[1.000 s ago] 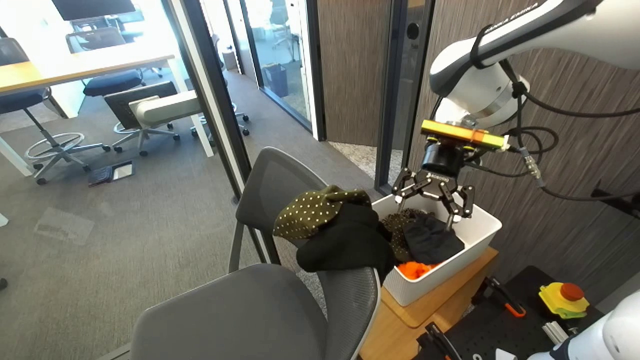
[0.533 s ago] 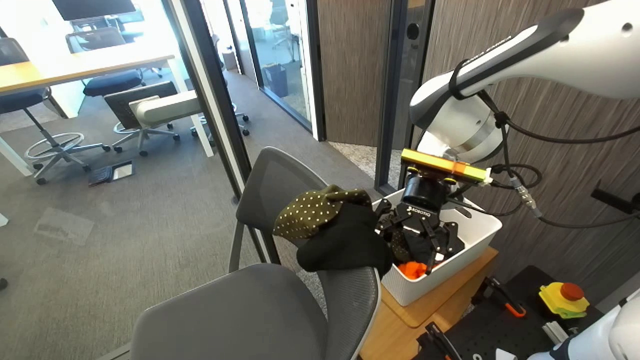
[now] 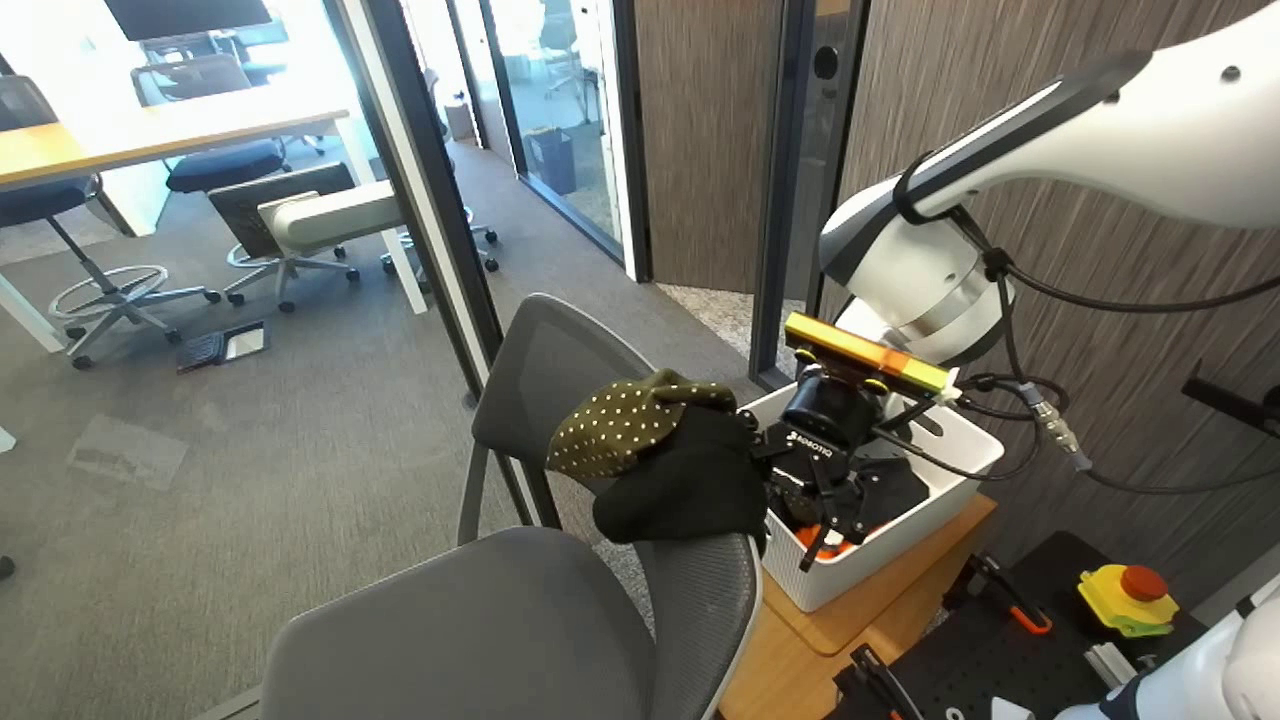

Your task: Put the sock on to the chair then the two shirts into the basket.

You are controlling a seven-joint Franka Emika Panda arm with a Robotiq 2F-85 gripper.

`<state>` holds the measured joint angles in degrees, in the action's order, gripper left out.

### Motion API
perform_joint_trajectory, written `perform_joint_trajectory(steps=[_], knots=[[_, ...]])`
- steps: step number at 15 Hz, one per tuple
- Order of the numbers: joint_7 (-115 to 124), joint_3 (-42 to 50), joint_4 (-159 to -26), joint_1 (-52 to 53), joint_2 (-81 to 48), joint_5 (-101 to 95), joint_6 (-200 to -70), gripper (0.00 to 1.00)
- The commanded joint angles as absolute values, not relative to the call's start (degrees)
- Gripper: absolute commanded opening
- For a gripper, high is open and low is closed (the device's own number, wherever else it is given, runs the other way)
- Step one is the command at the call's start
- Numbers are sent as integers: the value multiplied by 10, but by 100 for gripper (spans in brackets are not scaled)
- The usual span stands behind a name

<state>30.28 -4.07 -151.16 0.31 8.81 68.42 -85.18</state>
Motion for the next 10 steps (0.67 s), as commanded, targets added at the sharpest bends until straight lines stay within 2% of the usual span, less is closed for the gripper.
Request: perform_joint_trajectory(steps=[1,10], knots=[[301,-42,-1525,6,99,738,-872,100],[301,-45,-1539,12,111,770,-887,100]])
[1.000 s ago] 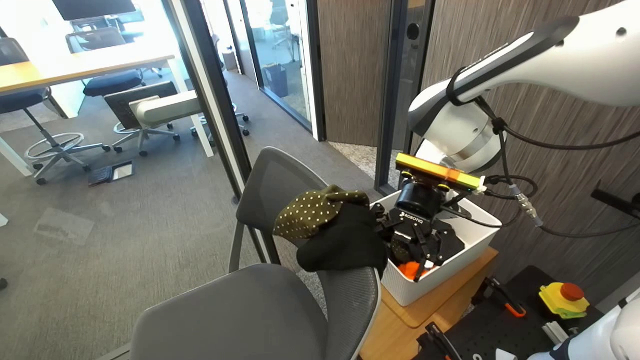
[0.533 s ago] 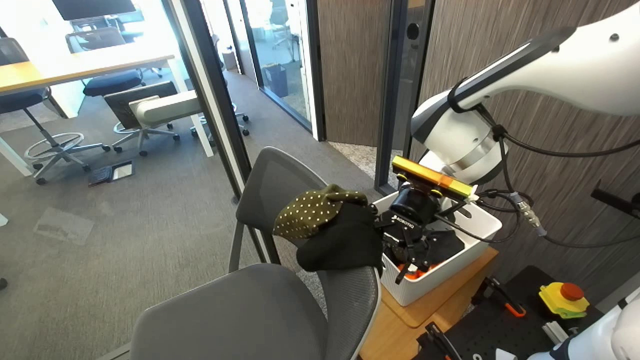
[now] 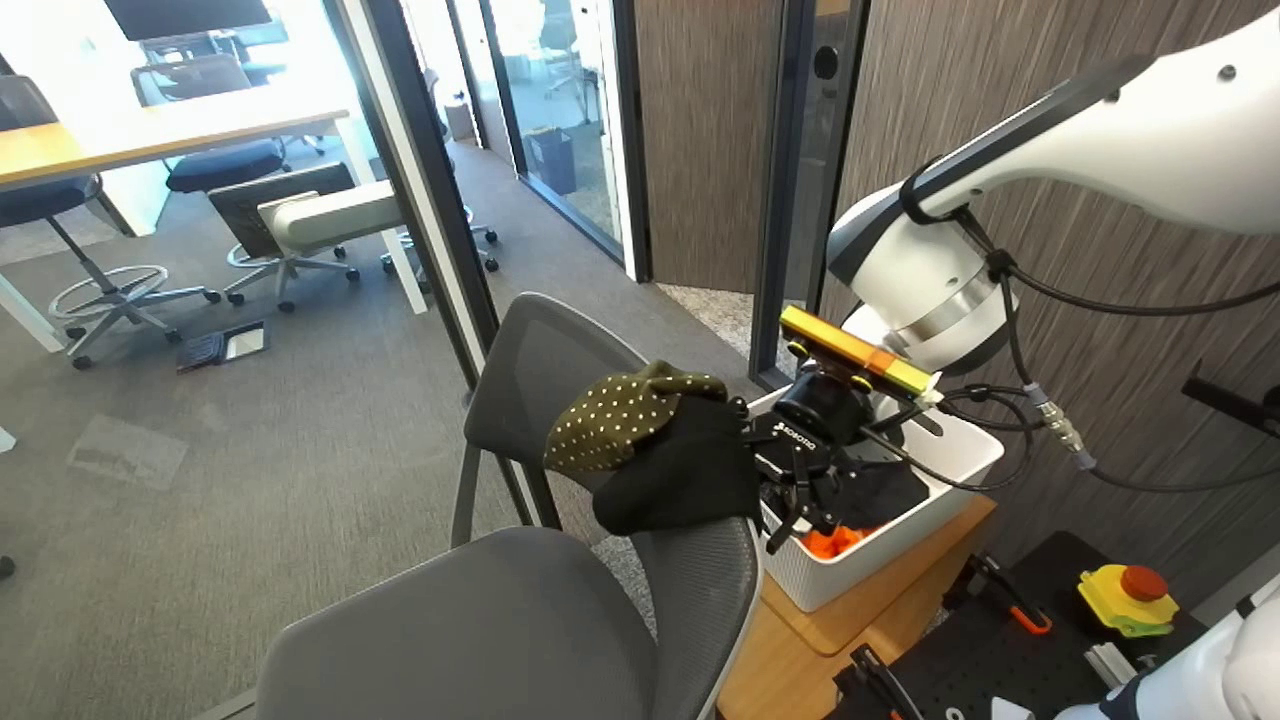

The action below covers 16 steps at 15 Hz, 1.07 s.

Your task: Put the sock on to the chair then the two shirts into the basket.

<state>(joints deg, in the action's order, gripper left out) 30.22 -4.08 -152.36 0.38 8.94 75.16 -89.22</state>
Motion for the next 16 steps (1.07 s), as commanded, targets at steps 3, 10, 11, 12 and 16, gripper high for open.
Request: perform_joint_trajectory(steps=[3,10,11,12,16], knots=[[296,-45,-1542,16,111,774,-875,100],[269,-51,-1528,24,106,783,-865,100],[267,-53,-1524,26,102,784,-866,100],[269,-56,-1520,29,98,784,-865,100],[270,-63,-1510,35,92,781,-866,100]])
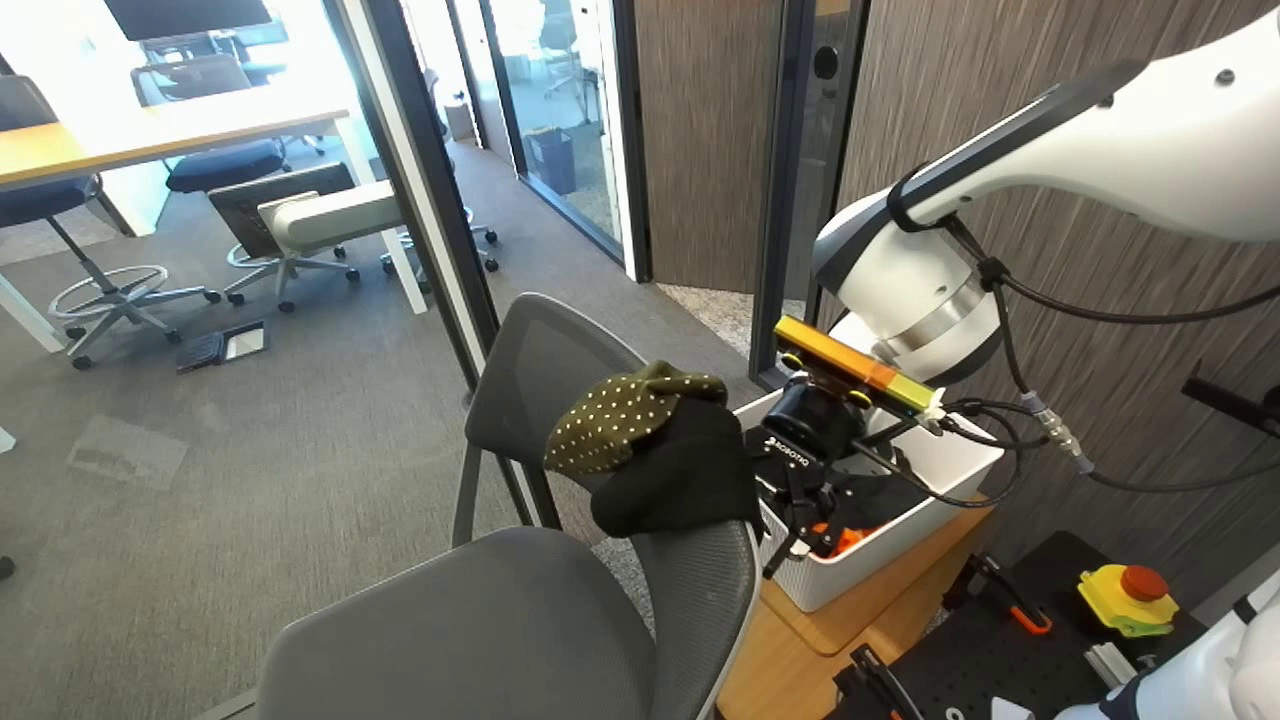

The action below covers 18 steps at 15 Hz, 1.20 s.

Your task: Put the sock on to the chair then the two shirts into the basket.

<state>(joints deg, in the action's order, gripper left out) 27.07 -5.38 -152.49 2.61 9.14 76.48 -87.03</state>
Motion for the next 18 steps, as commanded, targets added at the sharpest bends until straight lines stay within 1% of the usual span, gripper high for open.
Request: perform_joint_trajectory(steps=[1,2,3,5,7,8,11,12,13,18], knots=[[266,-64,-1510,36,92,779,-867,75],[265,-65,-1510,36,94,778,-869,73],[264,-65,-1509,36,94,778,-869,66],[260,-66,-1507,36,93,777,-868,49],[256,-66,-1506,36,94,776,-868,35],[253,-65,-1507,36,94,775,-867,27],[243,-63,-1508,32,99,767,-869,5],[241,-61,-1509,29,103,761,-874,1],[239,-57,-1509,25,107,756,-875,0],[225,-20,-1505,-14,177,708,-882,2]])
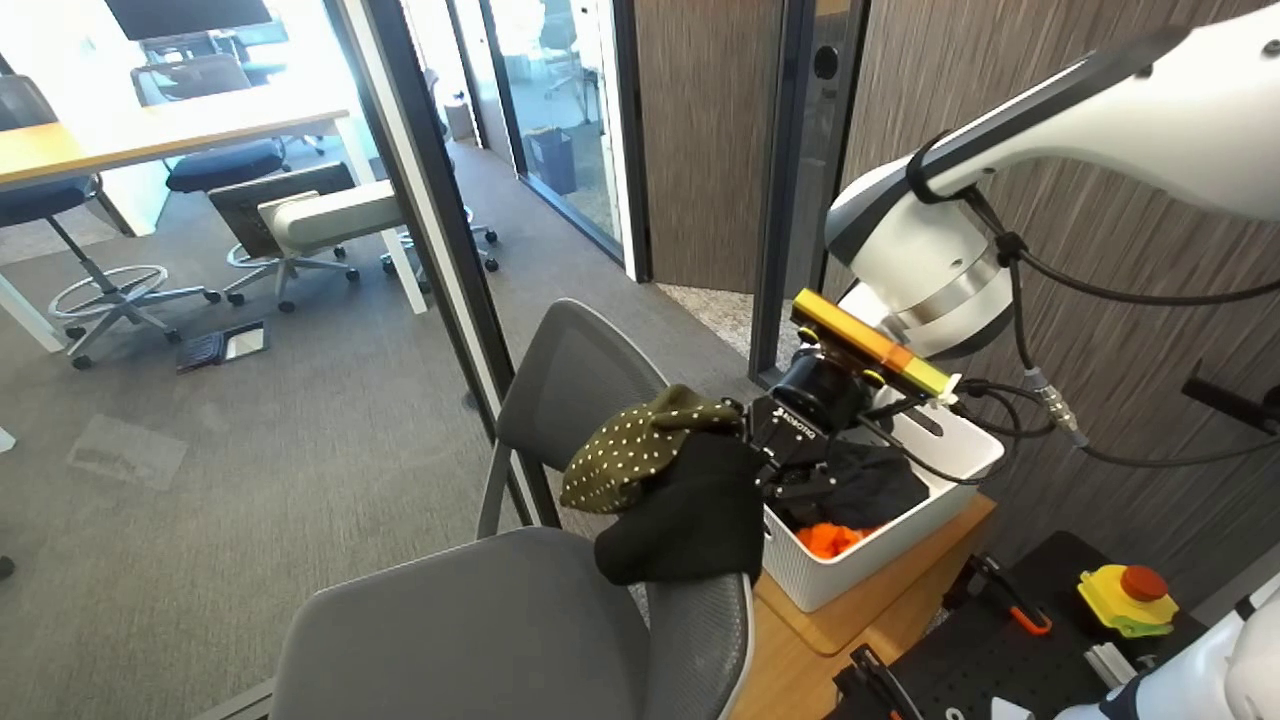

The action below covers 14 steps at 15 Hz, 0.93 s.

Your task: Put the sock on to the chair then the two shirts into the basket.

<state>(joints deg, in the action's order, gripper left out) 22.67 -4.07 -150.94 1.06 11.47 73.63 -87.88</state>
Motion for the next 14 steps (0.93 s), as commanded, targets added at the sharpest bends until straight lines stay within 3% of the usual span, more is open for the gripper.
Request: perform_joint_trajectory(steps=[1,14], knots=[[223,-11,-1498,-26,193,695,-882,2],[190,65,-1332,-131,233,591,-888,2]])
